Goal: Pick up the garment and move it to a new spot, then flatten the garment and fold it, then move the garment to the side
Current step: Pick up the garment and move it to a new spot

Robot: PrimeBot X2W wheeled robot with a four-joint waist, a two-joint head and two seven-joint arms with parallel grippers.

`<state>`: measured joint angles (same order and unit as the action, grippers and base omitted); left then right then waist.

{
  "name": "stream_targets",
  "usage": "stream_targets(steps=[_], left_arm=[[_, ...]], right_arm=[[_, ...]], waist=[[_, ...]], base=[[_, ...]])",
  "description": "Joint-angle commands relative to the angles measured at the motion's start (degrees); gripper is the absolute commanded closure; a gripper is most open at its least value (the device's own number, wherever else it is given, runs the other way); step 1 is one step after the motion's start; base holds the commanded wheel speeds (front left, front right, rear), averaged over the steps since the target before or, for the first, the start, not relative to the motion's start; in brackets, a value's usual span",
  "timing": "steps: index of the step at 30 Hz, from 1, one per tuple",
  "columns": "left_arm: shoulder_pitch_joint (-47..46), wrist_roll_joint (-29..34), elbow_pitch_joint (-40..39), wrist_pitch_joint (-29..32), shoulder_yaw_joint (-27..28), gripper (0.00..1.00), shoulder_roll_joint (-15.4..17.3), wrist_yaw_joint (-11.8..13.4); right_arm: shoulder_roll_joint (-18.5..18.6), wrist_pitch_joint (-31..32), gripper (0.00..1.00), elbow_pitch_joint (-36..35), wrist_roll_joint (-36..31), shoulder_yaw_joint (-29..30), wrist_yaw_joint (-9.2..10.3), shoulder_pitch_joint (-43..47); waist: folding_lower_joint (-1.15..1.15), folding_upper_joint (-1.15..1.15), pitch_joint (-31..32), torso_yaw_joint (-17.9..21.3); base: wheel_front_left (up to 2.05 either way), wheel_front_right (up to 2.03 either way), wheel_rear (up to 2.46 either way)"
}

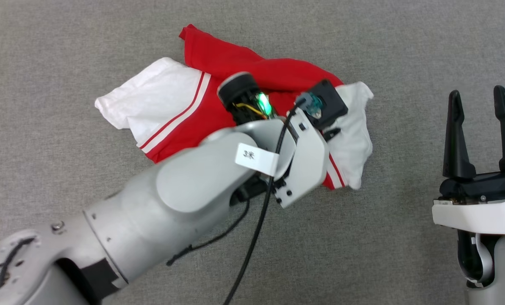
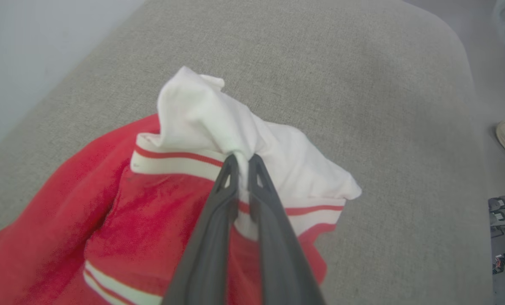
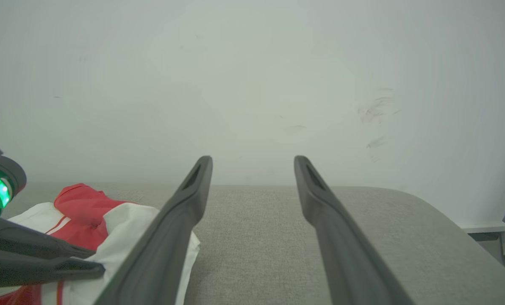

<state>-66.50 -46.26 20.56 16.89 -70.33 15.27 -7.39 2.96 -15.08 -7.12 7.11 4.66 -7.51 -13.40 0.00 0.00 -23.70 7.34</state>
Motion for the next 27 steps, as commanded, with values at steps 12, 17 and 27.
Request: stream_targets(steps=[12,17,27], left_arm=[[8.19,0.72,5.16,0.95,-3.10,1.00,-5.20,-0.03],[7.36,1.43,7.81,-7.19,-3.02,0.00,-6.78,-0.02],[10.45,3.42,9.49,-25.22,1.90,0.00,-7.17,5.78]], right_arm=[[-0.16,-0.14,0.00,0.50,0.01,0.46,0.04,-0.49],[-0.15,-0.14,0.00,1.18,-0.38,0.64,0.04,0.74],[-0.15,-0.14,0.00,2.58,-1.41,1.09,0.04,4.88]], waist=[[0.00,0.00,0.02,0.17],[0.00,0.00,2.53,-1.14],[0.00,0.00,10.05,-4.77]], base=[[0.00,0.00,0.00],[0.00,0.00,0.00],[0.00,0.00,0.00]])
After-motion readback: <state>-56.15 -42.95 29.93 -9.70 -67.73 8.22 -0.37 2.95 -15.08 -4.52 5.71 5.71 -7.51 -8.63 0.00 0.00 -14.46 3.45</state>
